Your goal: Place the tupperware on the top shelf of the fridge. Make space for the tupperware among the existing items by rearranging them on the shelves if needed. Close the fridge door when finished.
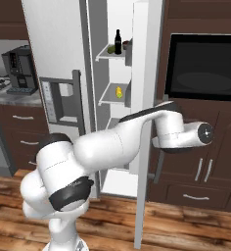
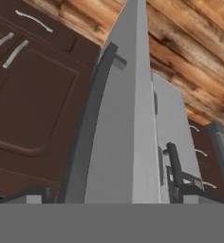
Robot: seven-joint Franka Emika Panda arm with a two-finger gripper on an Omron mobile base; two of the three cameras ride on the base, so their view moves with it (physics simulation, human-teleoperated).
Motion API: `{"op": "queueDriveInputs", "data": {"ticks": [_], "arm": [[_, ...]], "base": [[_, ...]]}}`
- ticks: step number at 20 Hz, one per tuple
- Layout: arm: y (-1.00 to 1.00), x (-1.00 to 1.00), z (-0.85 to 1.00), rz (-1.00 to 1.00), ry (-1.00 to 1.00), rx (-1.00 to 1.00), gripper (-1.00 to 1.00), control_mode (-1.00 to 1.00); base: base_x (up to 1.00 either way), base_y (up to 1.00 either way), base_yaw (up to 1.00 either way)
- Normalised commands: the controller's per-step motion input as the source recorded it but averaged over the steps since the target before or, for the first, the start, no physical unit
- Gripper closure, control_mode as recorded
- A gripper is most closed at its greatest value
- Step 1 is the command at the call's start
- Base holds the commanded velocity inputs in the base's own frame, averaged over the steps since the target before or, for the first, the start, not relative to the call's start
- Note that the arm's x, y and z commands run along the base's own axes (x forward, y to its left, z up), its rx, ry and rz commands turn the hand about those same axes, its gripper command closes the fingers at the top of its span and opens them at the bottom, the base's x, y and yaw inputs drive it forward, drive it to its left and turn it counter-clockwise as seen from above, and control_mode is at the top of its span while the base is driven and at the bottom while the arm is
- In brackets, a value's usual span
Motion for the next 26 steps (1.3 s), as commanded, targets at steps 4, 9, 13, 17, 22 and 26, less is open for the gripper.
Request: {"op": "queueDriveInputs", "data": {"ticks": [4, 9, 13, 17, 22, 26], "arm": [[-0.23, 0.72, -0.29, 0.00, 0.02, 0.06, -1.00, -1.00], [-0.01, 0.51, -0.12, 0.03, 0.04, 0.11, -1.00, -1.00], [0.00, 0.41, -0.07, 0.04, 0.07, 0.16, -1.00, -1.00], [-0.07, 0.28, 0.00, 0.06, 0.07, 0.15, -1.00, -1.00], [0.00, 0.27, -0.21, 0.02, 0.04, 0.06, -1.00, -1.00], [0.00, 0.39, -0.37, 0.00, 0.00, 0.05, -1.00, -1.00]], "base": [[0.00, 0.00, 0.00], [0.00, 0.00, 0.00], [0.00, 0.00, 0.00], [0.00, 0.00, 0.00], [0.00, 0.00, 0.00], [0.00, 0.00, 0.00]]}}
